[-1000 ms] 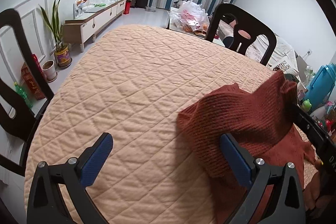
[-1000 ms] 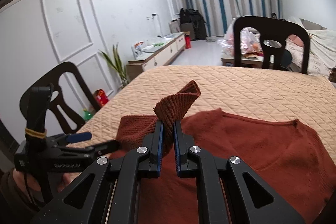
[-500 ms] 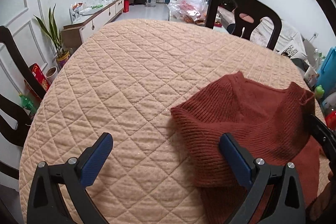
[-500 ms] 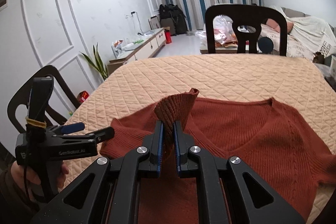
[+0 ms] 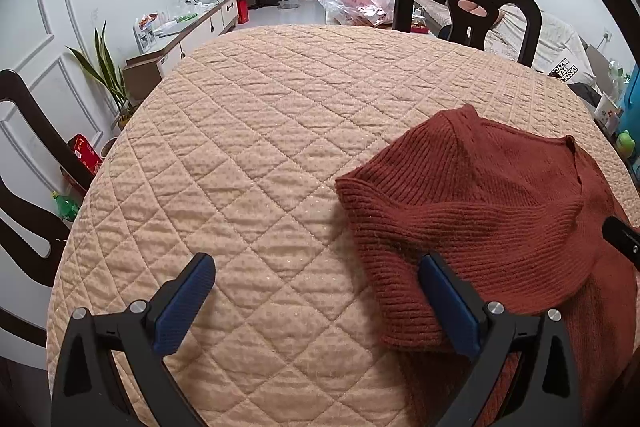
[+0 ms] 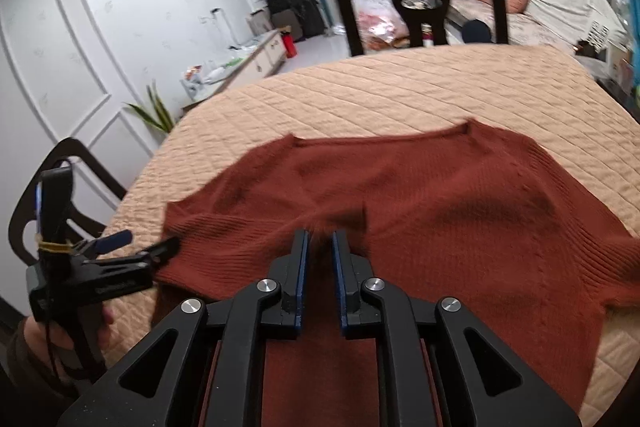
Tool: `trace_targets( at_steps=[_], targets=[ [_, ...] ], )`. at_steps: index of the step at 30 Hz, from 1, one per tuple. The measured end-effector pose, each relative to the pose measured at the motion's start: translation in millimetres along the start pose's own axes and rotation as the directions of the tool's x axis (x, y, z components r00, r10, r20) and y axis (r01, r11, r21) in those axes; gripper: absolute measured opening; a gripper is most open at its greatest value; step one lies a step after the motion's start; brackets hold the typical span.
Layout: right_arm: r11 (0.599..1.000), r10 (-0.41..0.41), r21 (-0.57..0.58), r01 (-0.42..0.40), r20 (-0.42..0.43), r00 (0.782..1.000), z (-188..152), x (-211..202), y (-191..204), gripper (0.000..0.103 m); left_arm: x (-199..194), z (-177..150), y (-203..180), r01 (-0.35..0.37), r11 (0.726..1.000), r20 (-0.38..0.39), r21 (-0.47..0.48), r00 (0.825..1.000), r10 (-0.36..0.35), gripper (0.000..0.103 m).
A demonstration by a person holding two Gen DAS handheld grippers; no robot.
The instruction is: Fold small clothes
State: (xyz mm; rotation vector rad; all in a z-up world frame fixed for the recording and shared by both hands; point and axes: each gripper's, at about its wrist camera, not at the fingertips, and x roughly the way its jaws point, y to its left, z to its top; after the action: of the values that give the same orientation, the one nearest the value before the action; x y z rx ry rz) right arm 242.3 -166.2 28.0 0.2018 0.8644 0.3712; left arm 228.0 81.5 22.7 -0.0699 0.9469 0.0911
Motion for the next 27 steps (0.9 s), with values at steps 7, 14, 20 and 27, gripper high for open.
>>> trace_targets(
  at_steps=[7,14,20,27],
  targets=[
    [0.993,0.075,0.092,-0.07,-0.045,0.996,13,2,-22,0.046,-1,-3,-1,-0.001,1.0,-0.01,0.003,1.0,0.001,0.103],
    [0.993,0.087,0.093,-0.077,-0.113,0.99,20,29,-23,0.046,-6,-5,2,0.007,1.0,-0.002,-0.004,1.0,-0.007,0.103],
    [0.988,0.144,0.068,-0.136,-0.12,0.982,27,38,-17,0.046,-6,-4,4,0.004,1.0,0.002,-0.015,1.0,-0.004,0.102],
    [0.996,0.088,0.003,-0.088,-0.131,0.988,27,40,-11,0.005,-1,1,5,-0.01,1.0,0.005,-0.017,1.0,0.01,0.102]
  ],
)
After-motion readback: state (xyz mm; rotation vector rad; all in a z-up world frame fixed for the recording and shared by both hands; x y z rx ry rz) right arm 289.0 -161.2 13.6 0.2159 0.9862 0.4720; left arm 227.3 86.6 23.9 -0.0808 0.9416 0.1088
